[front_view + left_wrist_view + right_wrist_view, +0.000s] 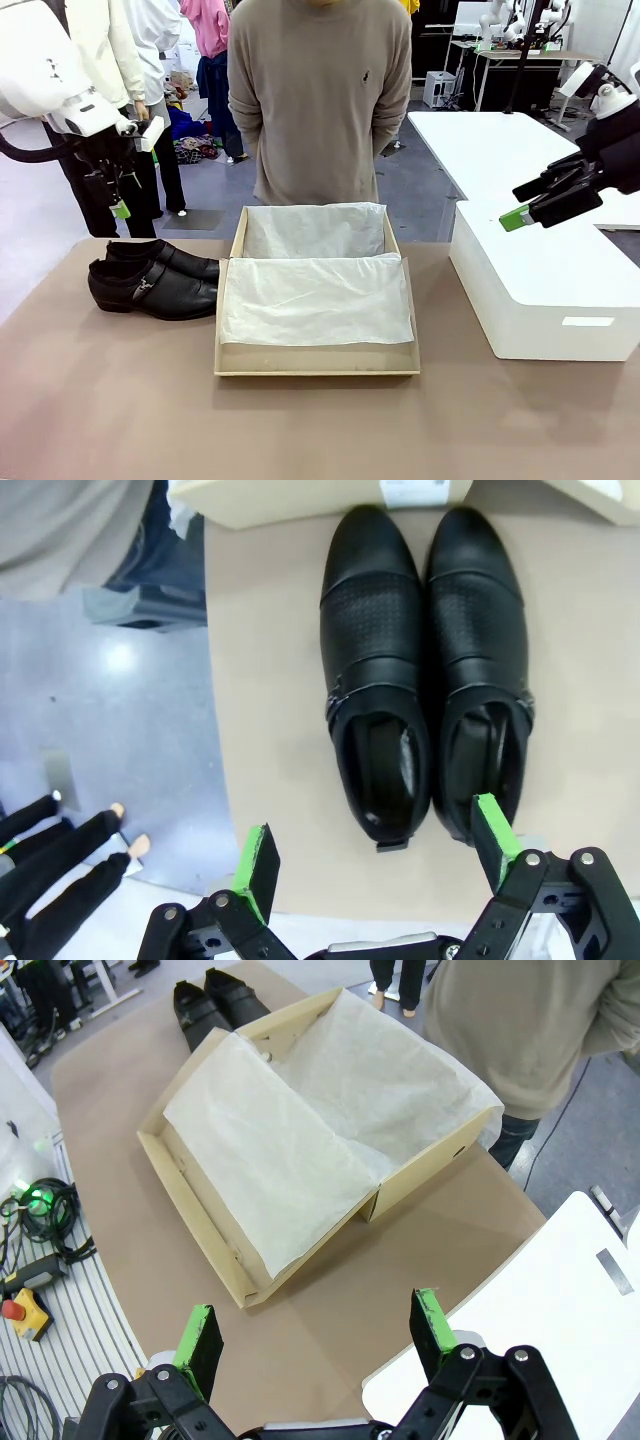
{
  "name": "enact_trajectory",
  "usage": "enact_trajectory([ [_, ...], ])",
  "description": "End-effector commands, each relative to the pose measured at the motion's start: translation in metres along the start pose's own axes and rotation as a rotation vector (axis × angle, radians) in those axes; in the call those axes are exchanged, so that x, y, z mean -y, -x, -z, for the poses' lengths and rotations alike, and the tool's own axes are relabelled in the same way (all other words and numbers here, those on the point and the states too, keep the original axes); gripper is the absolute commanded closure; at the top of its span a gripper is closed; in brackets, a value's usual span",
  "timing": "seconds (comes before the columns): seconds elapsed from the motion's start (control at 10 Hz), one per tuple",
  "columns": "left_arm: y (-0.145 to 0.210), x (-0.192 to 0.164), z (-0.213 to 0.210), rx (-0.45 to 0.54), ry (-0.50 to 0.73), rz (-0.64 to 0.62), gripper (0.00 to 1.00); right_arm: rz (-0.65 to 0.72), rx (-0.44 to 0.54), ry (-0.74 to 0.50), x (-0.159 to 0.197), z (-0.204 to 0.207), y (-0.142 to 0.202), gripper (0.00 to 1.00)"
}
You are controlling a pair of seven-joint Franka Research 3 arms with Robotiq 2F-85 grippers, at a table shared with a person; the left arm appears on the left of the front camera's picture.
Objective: Pack the shoes into the box.
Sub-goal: Place one shoe of the Shoes into the Shoes Box.
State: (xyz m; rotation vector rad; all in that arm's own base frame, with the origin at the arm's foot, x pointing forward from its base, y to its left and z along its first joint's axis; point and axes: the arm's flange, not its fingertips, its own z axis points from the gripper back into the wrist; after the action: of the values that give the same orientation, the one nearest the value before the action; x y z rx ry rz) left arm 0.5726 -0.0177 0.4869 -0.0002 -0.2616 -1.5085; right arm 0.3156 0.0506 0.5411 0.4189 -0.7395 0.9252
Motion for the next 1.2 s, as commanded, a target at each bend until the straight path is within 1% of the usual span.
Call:
enact_trajectory([
  [0.0, 0.008, -0.016, 0.011, -0.035, 0.006, 0.039, 0.0, -0.008, 0.014, -0.01, 0.001, 0.001, -0.001, 0.0],
  [0.2, 0.013, -0.025, 0.027, -0.047, 0.013, 0.037, 0.0, -0.008, 0.014, -0.01, 0.001, 0.001, -0.001, 0.0],
  [0.5, 0.019, -0.024, 0.045, -0.047, 0.03, 0.014, 0.0, -0.008, 0.014, -0.01, 0.001, 0.001, -0.001, 0.0],
  [0.7, 0.018, -0.021, 0.044, -0.047, 0.038, -0.003, 0.0, -0.008, 0.014, -0.01, 0.001, 0.001, -0.001, 0.0],
  [1.1, 0.018, -0.023, 0.048, -0.04, 0.044, 0.004, 0.0, -0.008, 0.014, -0.01, 0.001, 0.001, -0.001, 0.0],
])
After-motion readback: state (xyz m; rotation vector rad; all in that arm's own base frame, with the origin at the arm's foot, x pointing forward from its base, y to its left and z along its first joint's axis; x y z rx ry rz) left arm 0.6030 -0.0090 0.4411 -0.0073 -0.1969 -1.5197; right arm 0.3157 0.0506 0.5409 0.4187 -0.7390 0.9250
